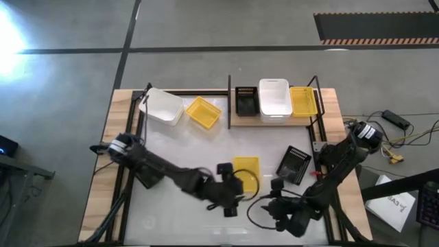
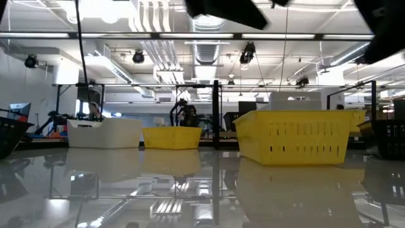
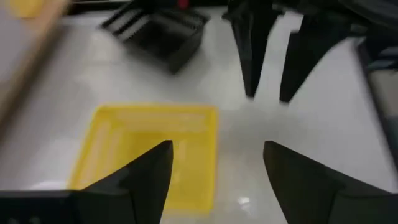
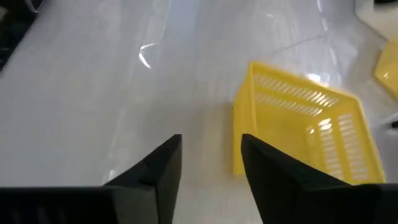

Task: Stack baskets on shelf by color
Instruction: Stack the bottom yellow bin into the yellow bin on the shelf

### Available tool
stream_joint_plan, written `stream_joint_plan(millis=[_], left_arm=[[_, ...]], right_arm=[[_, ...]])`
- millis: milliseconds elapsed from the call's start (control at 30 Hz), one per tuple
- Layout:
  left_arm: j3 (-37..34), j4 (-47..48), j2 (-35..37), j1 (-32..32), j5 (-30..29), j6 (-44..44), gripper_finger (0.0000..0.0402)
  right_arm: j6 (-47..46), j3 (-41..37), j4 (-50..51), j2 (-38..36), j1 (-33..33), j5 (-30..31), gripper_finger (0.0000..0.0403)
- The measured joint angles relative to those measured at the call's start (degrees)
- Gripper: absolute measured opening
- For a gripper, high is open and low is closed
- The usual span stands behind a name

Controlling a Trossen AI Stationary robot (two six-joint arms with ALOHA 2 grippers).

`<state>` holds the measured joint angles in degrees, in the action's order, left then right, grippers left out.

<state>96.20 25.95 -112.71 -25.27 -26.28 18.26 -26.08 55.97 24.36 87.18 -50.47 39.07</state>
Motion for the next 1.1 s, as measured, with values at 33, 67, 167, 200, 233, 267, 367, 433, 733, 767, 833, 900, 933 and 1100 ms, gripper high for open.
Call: stream_joint_plan(millis=[33, 67, 167, 200, 233, 267, 367, 433, 733, 767, 833, 900, 933, 1100], left_arm=[[0.0, 1.9, 0.7, -1.1, -2.7, 1.1, 0.0235], [0.0, 3.1, 1.2, -2.3, -5.3, 2.6, 0.0235], [-0.2, 7.6, 1.6, -5.7, -12.0, 8.6, 0.0235], [-0.6, 8.1, 1.6, -6.8, -13.6, 10.5, 0.0235], [-1.5, 7.9, 1.6, -7.9, -15.0, 12.4, 0.0235], [-2.6, 7.5, 1.6, -8.8, -16.4, 14.6, 0.0235], [-7.5, 7.0, 1.6, -11.6, -21.9, 25.1, 0.0235], [-12.4, 4.3, 1.5, -13.0, -24.4, 32.9, 0.0235], [-33.3, -42.1, 1.0, -16.1, -30.3, 29.4, 0.0235], [-34.6, -48.2, 0.6, -16.1, -30.4, 26.5, 0.0235], [-36.6, -57.8, -0.1, -16.0, -30.7, 20.1, 0.0235], [-37.5, -64.6, -0.9, -15.8, -30.8, 15.1, 0.0235], [-37.6, -66.3, -1.2, -15.8, -30.8, 13.2, 0.0235], [-37.1, -66.4, -1.3, -15.7, -30.8, 11.1, 0.0235]], right_arm=[[1.5, -0.3, -1.2, 0.0, 0.7, 0.1, 0.0167], [2.8, -0.6, -3.2, 0.0, 1.4, 0.1, 0.0170], [5.2, -1.4, -6.6, 0.1, 4.0, -0.1, 0.0178], [5.6, -1.5, -7.3, 0.2, 5.0, -0.4, 0.0180], [5.9, -1.6, -7.3, 0.3, 6.0, -0.4, 0.0180], [6.0, -1.6, -7.3, 0.5, 7.0, -0.5, 0.0180], [6.9, -1.6, -8.8, 1.4, 10.2, -4.1, 0.0175], [8.0, -1.4, -10.5, 2.8, 12.6, -8.7, 0.0171], [9.7, 5.7, -3.2, 10.8, 18.9, -14.2, 0.0136], [9.2, 6.9, -0.6, 11.5, 19.2, -14.2, 0.0129], [8.8, 9.4, 4.1, 12.9, 19.7, -14.4, 0.0115], [8.8, 11.7, 7.8, 14.1, 20.0, -16.4, 0.0099], [9.0, 12.7, 9.9, 14.8, 20.0, -17.8, 0.0090], [9.2, 15.3, 15.2, 15.5, 18.6, -20.1, 0.0020]])
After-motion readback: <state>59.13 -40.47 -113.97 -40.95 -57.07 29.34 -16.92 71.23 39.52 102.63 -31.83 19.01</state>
